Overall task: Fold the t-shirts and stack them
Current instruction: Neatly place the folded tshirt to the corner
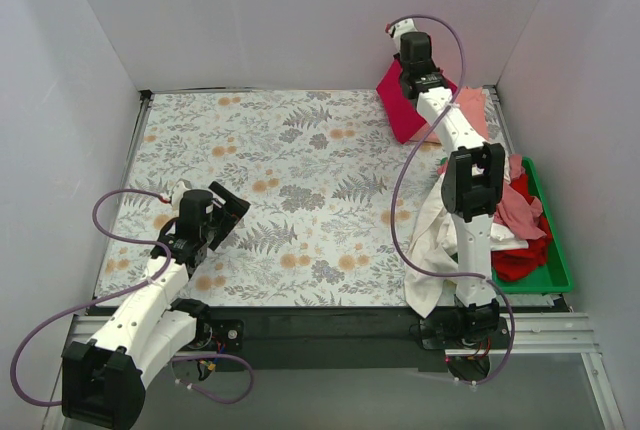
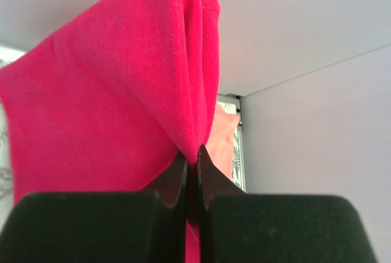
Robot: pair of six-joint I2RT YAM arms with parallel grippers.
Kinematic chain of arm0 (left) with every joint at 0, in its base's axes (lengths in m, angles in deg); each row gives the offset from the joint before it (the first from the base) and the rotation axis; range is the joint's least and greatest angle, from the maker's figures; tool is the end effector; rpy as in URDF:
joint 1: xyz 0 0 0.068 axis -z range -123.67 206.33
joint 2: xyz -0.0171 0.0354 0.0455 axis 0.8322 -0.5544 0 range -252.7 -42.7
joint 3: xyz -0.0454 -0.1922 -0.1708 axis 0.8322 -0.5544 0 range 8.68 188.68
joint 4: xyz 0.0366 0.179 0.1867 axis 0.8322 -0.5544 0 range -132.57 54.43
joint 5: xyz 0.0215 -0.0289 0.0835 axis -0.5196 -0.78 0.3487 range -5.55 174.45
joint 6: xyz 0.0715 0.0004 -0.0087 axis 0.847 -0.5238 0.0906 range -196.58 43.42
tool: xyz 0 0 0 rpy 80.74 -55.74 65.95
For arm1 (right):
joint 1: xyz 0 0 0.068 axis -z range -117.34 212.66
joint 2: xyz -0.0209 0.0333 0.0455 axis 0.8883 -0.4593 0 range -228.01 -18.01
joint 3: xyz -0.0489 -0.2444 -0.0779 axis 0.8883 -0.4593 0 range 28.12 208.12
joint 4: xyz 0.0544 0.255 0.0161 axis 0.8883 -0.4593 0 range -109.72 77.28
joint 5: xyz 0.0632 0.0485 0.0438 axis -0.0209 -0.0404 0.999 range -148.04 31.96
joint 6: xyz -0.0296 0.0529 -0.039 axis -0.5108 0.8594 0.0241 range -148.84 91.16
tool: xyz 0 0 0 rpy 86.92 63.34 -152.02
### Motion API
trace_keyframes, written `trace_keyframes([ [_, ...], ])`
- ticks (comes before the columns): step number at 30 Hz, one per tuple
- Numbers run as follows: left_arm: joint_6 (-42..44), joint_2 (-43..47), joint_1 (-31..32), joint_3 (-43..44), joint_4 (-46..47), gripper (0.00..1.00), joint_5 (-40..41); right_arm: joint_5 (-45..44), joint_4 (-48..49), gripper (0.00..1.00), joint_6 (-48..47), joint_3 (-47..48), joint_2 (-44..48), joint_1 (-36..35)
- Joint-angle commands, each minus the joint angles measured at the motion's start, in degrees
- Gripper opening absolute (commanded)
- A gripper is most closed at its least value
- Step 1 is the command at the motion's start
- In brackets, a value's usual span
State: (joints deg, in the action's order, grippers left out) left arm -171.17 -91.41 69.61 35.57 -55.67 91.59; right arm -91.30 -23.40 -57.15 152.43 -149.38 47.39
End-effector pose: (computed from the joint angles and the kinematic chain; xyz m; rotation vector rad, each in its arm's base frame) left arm 0.1987 -0.0393 0.1786 -1.6391 1.8050 -0.7896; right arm 0.5438 0.1145 0.2943 -0.3112 1.8611 -0.6998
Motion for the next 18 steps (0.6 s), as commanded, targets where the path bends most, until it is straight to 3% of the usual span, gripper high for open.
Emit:
trace_keyframes([
  [1, -0.07, 0.37, 0.08, 2.02, -0.65, 0.98, 2.18, 0.82, 3.73, 0.01, 4.67, 4.71, 2.96, 1.46],
  [13, -0.16, 0.28, 0.17, 1.93, -1.00, 0.98, 2.88, 4.51, 3.73, 0.01, 14.68, -0.03, 6.13, 8.92],
  [18, -0.16, 0.02, 0.17, 2.02, -1.08, 0.98, 3.15, 13.29, 3.65, 0.01, 20.13, -2.49, 5.51, 13.76],
])
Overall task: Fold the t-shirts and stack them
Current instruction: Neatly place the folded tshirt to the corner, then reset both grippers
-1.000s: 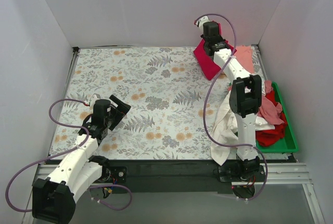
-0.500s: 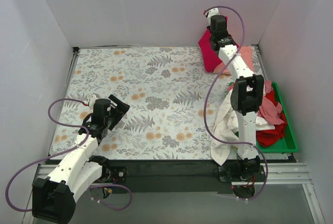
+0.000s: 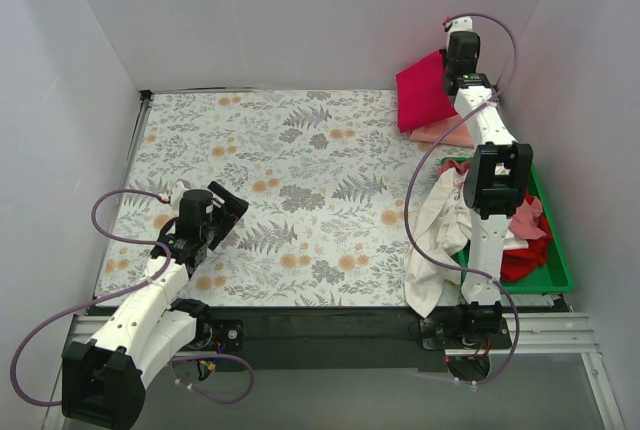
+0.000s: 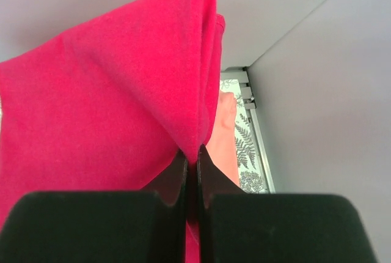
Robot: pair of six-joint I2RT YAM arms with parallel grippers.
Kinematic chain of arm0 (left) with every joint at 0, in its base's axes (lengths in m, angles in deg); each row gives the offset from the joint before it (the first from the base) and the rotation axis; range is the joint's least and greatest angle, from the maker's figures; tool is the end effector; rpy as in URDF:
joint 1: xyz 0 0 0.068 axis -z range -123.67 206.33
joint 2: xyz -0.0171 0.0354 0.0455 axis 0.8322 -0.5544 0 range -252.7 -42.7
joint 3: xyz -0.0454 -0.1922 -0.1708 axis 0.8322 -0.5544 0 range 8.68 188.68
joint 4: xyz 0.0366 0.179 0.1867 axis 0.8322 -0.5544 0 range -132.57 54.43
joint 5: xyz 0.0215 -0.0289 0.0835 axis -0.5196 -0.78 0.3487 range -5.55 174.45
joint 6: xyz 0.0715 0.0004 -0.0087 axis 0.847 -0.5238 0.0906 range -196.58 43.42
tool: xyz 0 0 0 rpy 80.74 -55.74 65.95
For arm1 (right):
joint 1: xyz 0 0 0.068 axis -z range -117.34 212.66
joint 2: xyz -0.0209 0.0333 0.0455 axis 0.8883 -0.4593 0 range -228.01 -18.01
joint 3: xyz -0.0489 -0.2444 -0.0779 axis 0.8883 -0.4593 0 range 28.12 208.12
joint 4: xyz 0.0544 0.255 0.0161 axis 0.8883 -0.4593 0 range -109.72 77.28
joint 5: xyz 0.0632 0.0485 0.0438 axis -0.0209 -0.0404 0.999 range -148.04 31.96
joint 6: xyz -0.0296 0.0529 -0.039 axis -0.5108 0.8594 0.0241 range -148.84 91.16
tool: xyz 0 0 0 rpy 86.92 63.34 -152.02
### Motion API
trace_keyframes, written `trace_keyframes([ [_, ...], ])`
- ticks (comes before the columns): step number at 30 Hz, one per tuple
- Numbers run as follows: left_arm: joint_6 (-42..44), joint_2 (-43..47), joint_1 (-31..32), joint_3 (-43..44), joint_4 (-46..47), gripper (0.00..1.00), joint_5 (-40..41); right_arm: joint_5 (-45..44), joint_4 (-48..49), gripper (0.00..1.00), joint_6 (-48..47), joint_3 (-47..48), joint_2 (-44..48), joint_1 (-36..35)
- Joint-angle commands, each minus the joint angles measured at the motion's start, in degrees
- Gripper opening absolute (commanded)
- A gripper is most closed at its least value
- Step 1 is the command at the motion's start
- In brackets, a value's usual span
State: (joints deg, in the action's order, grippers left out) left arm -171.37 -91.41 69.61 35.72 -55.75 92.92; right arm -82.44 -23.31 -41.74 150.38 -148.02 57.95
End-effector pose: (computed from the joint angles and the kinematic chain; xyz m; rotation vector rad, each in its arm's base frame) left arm 0.1990 -0.0380 0.1795 -1.6435 1.7845 -0.7717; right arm 0.5545 0.0209 0.2925 0.0021 1.8918 -0.4994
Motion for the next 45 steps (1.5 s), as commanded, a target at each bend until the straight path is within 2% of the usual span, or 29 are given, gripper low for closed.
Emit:
trace_keyframes([
  [1, 0.04, 0.10, 0.17, 2.04, -1.08, 0.98, 1.90, 7.93, 3.56, 0.01, 6.04, -0.88, 3.46, 4.17],
  [7, 0.04, 0.19, 0.17, 2.04, -1.52, 0.98, 2.60, 12.79, 3.56, 0.02, 8.60, -0.27, -1.54, 10.85],
  [9, -0.05, 0.02, 0.17, 2.13, -1.52, 0.98, 2.78, 15.43, 3.56, 0.13, 8.34, 0.87, -3.31, 11.91],
  [12, 0.04, -0.42, 0.08, 2.48, -1.79, 0.98, 3.04, 20.61, 3.47, 0.64, 7.90, 0.62, -5.59, 13.14],
  [13, 0.04, -0.42, 0.08, 2.74, -1.87, 0.98, 3.13, 21.67, 3.47, 0.98, 7.72, 0.44, -6.21, 13.41],
  [16, -0.05, -0.51, 0.08, 2.83, -2.05, 0.98, 3.13, 25.88, 3.56, 0.98, 7.81, -0.88, -5.17, 13.41],
  [22, 0.04, -0.60, 0.17, 3.19, -2.23, 0.98, 2.52, 27.74, 3.47, 0.98, 9.04, -1.23, -0.61, 13.41],
  [28, -0.14, -0.07, 0.08, 3.54, -2.23, 0.98, 1.12, 30.03, 3.30, 0.98, 7.82, -7.28, 6.43, 11.49],
  [31, 0.12, -0.60, 0.17, 3.89, -2.05, 0.98, -1.25, 26.97, 3.12, 0.98, 5.18, -14.04, 10.20, 7.97],
  [36, 1.18, -4.01, 0.17, 6.95, -2.14, 0.98, -2.41, 9.32, 3.90, 0.98, 4.19, -27.12, 18.98, -2.47],
  [38, 0.57, -5.33, 0.17, 7.67, -2.05, 0.98, -1.97, 8.68, 4.61, 0.98, 6.48, -31.79, 22.51, -5.12],
  [39, 0.22, -6.39, 0.17, 8.10, -2.05, 0.98, -2.14, 8.67, 4.87, 0.98, 8.23, -37.04, 24.53, -7.31],
  [42, 0.47, -10.08, 0.17, 10.48, -1.96, 0.98, -4.59, 8.76, 8.46, 0.98, 14.64, -46.46, 33.75, -11.53],
  [45, 0.83, -11.93, 0.17, 12.23, -2.05, 0.98, -5.92, 9.37, 12.76, 0.98, 20.80, -60.00, 46.47, -14.96],
])
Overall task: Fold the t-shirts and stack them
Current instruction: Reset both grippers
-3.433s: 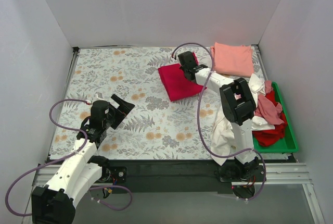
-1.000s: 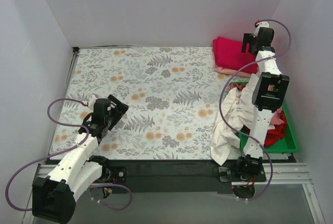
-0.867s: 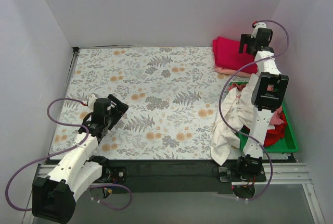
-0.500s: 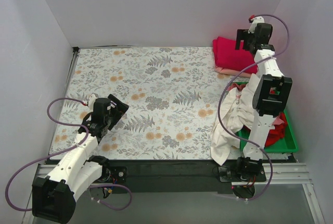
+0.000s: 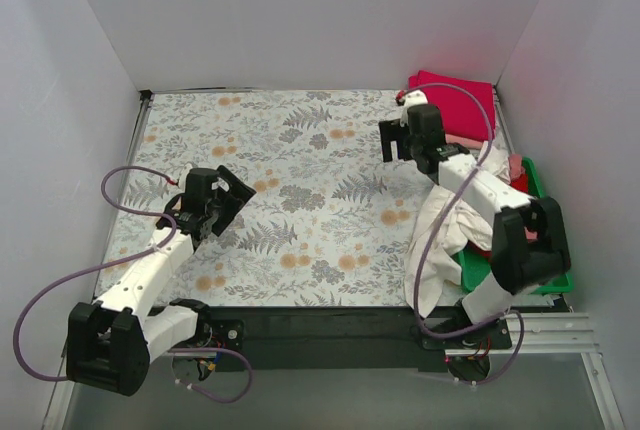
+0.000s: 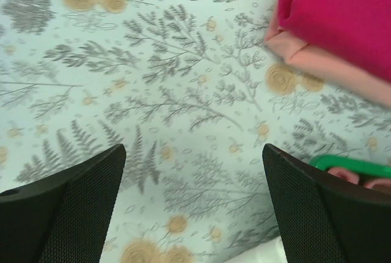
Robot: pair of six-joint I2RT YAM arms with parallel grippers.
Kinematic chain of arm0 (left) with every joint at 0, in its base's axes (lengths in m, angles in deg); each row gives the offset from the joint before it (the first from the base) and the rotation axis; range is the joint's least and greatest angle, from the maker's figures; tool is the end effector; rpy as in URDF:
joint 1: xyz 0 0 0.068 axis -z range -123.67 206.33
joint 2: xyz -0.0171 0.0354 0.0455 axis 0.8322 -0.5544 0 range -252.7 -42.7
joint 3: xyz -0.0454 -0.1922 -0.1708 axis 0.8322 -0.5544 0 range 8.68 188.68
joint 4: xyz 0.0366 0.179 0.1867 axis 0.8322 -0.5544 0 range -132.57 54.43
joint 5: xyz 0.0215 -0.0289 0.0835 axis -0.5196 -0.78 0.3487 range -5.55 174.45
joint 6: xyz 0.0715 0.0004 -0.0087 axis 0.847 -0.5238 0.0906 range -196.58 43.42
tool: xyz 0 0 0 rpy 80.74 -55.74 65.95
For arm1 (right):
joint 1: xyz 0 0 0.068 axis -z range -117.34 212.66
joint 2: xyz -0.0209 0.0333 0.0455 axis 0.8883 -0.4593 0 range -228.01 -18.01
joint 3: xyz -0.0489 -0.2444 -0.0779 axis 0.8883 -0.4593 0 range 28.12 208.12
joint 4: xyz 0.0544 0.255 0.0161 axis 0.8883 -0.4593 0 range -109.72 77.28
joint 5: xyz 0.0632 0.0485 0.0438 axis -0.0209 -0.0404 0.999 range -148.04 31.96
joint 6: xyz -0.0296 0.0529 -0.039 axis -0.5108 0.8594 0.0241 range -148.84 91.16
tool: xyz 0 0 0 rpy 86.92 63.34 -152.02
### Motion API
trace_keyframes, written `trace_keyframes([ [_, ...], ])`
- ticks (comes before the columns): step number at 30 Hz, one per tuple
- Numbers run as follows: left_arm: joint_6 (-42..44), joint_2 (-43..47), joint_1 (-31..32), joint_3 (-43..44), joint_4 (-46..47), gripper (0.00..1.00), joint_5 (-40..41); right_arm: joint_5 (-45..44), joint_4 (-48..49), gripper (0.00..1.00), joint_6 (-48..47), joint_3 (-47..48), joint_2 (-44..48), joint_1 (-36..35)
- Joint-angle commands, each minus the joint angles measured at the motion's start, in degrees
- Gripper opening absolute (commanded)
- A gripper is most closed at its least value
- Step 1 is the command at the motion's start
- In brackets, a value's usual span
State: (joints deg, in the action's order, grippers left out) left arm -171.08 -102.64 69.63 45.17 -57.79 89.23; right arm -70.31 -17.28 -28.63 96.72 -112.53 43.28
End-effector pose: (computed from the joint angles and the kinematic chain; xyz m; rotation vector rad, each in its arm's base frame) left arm 0.2303 -0.0494 0.1938 -1.6689 1.8818 -0.7663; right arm 0.3817 0.1208 0.2445 -0.2210 2.0778 -0.0179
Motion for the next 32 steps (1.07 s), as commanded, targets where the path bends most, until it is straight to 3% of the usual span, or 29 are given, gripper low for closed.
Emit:
trace_keyframes([
  [1, 0.37, -0.70, 0.15, 3.06, -0.02, 0.98, -2.49, -2.15, 7.36, 0.98, 9.88, -13.16, 13.55, -0.75],
  [7, -0.60, 4.48, 0.15, 0.43, -0.81, 0.98, 0.57, 2.43, 10.01, 0.98, 18.59, -36.12, 33.85, -2.24],
  [11, -1.65, 9.13, 0.06, -1.68, -2.30, 0.98, 2.86, 3.30, 8.69, 0.98, 22.03, -45.80, 46.60, -2.16],
  [15, -2.27, 12.39, 0.06, -1.69, -4.41, 0.98, 4.97, 0.59, 7.73, 0.98, 22.55, -49.87, 59.15, -2.16],
  [18, -2.88, 13.71, 0.06, -1.51, -5.91, 0.98, 6.21, -0.56, 7.46, 0.98, 22.99, -50.49, 63.48, -2.16],
  [32, -2.97, 13.45, 0.06, -0.63, -6.87, 0.98, 7.97, 0.23, 7.46, 0.98, 23.43, -47.95, 55.86, -2.16],
])
